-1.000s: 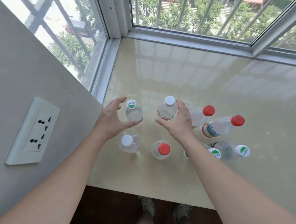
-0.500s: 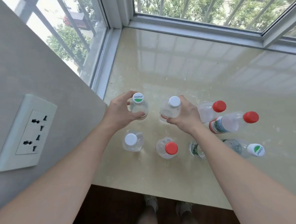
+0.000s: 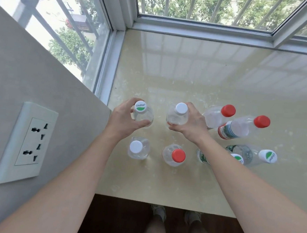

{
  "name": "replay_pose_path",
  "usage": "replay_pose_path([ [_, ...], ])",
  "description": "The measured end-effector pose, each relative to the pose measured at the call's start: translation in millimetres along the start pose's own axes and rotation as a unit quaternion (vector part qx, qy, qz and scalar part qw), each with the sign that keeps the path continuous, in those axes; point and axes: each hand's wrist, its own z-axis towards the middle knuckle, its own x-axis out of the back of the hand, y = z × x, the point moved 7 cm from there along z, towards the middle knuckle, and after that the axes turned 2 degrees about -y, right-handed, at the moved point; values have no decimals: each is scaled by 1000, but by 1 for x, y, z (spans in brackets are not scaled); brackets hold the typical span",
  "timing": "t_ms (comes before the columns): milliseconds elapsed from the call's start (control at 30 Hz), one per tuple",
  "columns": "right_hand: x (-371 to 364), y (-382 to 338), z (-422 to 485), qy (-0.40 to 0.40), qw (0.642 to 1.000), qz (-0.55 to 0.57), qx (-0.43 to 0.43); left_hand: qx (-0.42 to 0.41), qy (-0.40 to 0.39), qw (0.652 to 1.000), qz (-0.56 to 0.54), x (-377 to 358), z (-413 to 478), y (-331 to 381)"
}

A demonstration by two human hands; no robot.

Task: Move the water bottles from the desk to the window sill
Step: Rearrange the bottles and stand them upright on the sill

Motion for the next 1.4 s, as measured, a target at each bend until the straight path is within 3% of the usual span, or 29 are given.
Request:
replay_pose_path([
  [367,-2,2,0,-16,1000,5,-14,11,0,1000,-16,-2,3,-2],
  [667,0,11,-27,-18,998,20,-59,19,8,999,42,14,-20,3],
  [900,31,-15,-73,-1,999,20,-29,36,92,992,83,52,-73,36],
  [1067,98,-37,-119,70,996,24,46,-32,146,978,145,49,-121,102],
  [1200,187,-26,-146,181,979,2,95,-155,109,968,165,2,-146,166],
  [1300,238,19,-144,225,971,-16,77,-215,55,965,142,-52,-155,196],
  [1400,250,72,-123,176,984,-18,6,-201,15,970,133,-104,-157,197],
])
